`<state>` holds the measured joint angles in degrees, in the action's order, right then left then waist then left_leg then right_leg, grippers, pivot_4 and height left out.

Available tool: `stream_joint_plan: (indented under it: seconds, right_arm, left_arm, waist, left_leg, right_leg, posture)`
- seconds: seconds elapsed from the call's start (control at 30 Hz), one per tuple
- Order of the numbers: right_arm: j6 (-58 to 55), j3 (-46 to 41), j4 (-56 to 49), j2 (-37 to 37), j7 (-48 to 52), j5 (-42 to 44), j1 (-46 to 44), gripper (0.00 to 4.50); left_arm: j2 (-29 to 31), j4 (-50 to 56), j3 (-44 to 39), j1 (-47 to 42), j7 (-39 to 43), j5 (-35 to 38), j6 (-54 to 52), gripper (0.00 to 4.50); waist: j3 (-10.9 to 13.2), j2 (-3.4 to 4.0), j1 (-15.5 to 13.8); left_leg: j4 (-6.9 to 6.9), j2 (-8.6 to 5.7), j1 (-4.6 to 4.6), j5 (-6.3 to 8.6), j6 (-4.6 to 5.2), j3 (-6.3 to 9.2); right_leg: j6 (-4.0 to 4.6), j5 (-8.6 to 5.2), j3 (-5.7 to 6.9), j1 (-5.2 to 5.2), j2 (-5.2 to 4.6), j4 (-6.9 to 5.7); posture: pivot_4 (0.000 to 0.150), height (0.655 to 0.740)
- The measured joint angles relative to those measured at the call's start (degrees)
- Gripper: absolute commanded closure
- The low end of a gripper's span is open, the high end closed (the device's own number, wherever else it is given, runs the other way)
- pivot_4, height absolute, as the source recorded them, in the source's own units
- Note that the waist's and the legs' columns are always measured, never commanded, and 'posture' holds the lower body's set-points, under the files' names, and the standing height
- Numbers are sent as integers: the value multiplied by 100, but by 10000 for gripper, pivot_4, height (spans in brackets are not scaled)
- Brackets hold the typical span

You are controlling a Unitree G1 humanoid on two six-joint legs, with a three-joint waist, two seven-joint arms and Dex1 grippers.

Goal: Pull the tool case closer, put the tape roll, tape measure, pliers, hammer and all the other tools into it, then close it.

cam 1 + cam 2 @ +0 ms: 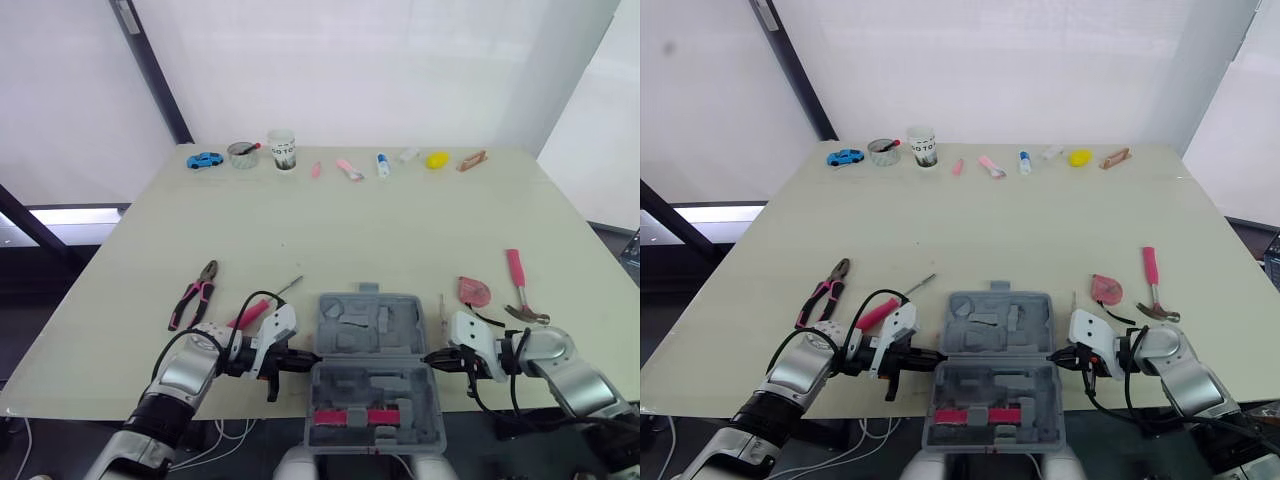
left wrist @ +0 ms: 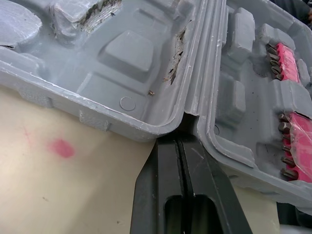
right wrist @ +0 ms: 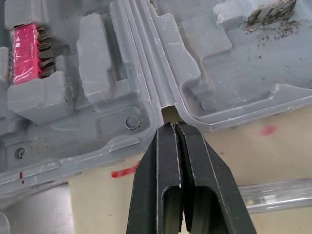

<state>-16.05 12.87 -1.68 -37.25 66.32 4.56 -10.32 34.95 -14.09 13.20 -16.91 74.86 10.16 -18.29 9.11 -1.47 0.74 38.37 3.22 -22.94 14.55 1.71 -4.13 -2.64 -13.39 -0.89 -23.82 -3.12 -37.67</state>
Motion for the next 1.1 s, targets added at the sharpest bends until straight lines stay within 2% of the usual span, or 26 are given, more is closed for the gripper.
stream_joint_plan:
  seconds: [0.77, 1.1]
  right_arm:
    - [-28, -32, -1, -135, -16, 67, 30, 44171]
    - [-24, -54, 53, -128, -53, 65, -1, 44171]
  left_arm:
    - [-133, 150, 71, 90, -2, -39, 10, 45000]
    - [-275, -173, -21, -89, -37, -105, 218, 45000]
  waist:
    - [0, 0, -15]
    - [0, 0, -25]
  left_leg:
    - [1, -1, -1, 0, 0, -1]
    - [5, -1, 0, -1, 0, 2]
  right_leg:
    - [1, 0, -1, 1, -1, 2]
    - [0, 0, -1, 2, -1, 0]
  posture:
    - [1500, 7400]
    - [1500, 7400]
